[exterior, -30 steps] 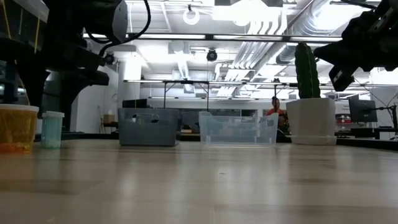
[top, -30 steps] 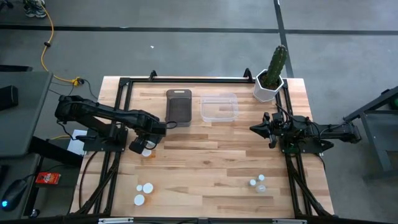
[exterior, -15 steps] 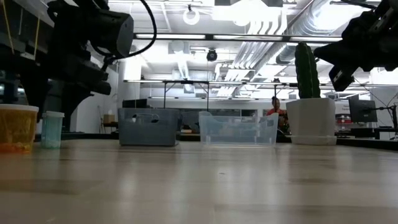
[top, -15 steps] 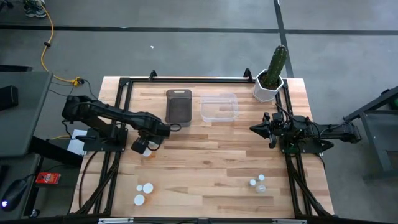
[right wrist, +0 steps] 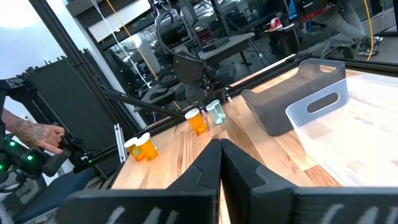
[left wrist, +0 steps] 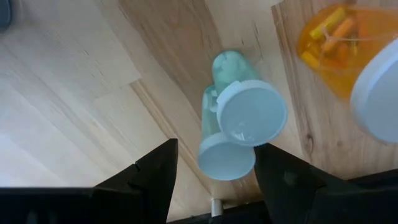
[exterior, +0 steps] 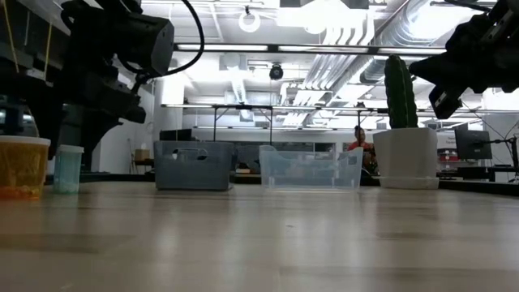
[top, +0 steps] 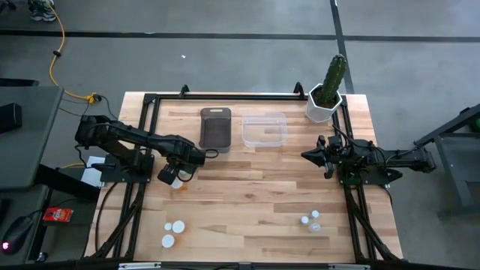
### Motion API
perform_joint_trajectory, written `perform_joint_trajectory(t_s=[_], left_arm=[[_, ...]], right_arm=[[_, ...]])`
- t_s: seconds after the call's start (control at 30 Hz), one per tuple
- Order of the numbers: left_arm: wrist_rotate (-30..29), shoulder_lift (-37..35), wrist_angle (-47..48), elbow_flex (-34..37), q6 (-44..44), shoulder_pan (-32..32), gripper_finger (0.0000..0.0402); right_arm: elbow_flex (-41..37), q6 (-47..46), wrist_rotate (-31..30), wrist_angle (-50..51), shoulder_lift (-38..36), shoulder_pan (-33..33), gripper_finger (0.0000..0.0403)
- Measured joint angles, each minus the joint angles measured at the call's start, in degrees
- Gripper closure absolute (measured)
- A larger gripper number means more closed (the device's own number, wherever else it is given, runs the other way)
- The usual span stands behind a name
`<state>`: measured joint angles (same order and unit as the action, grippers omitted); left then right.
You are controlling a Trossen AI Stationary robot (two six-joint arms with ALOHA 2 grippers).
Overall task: Pick and place medicine bottles into bin by pill shape (circle, oval)
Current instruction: Put the blue tablet bottle into the black bin
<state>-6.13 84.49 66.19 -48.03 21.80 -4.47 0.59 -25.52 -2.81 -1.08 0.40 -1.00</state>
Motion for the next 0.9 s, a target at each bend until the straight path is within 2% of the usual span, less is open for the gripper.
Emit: perform_joint_trajectory(t_s=[0.4, 0.63, 0.9], left_arm=[[0.71, -0.03, 0.02, -0.04, -0.17, 0.00, 0.0304], [0.06, -2.15, 0.60, -0.04, -0.16, -0.96, 0.0294], [-5.71, -7.39, 5.07, -0.04, -0.12, -6.55, 0.0297]], right_arm=[[-0.01, -0.02, 0.00, 0.00, 0.00, -0.01, 0.0402], [0.01, 0.00, 0.00, 0.00, 0.00, -0.01, 0.0402], [0.00, 0.00, 0.00, 0.00, 0.00, 0.01, 0.0402]])
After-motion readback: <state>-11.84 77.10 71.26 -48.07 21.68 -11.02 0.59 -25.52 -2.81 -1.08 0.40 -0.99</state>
